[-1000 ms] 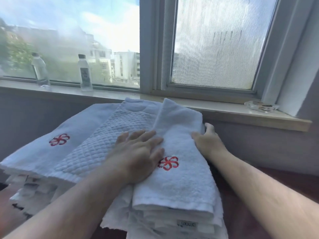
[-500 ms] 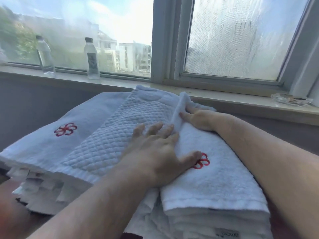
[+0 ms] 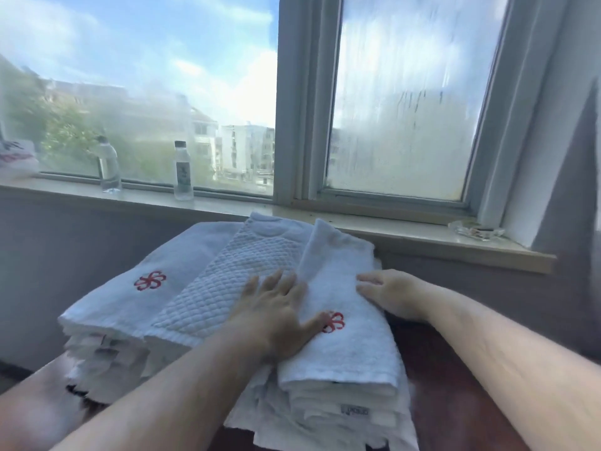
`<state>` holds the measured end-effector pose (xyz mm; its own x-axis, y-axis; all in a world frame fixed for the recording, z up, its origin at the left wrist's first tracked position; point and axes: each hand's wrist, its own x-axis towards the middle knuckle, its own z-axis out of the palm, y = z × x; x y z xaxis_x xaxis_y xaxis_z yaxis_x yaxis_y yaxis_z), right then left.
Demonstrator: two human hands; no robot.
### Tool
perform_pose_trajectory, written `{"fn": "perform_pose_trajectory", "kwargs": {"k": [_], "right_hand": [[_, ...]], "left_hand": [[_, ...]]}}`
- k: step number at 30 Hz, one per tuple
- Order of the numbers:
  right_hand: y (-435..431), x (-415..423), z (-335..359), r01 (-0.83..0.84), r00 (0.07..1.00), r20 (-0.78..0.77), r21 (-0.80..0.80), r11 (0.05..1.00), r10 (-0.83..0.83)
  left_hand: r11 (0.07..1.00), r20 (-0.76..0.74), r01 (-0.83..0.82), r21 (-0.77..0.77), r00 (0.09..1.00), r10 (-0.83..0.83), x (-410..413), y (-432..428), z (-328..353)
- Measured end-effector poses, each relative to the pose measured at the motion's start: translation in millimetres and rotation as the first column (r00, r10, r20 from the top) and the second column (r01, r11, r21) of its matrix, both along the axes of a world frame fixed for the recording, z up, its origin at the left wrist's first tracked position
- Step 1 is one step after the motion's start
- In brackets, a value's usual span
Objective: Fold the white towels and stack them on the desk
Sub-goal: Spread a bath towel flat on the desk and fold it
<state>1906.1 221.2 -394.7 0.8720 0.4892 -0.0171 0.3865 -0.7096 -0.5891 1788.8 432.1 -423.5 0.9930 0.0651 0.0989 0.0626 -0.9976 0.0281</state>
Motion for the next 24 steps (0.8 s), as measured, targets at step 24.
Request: {"fn": "perform_pose_trajectory", "kwargs": {"k": [24], "right_hand": [[-133.5, -197.7, 30.5, 0.249, 0.944, 0.3, -0.363, 0.898, -0.14]], "left_hand": [[0.996, -0.009, -0.073, -0.042, 0.997, 0.073, -178.0, -87.5, 43.2]]}}
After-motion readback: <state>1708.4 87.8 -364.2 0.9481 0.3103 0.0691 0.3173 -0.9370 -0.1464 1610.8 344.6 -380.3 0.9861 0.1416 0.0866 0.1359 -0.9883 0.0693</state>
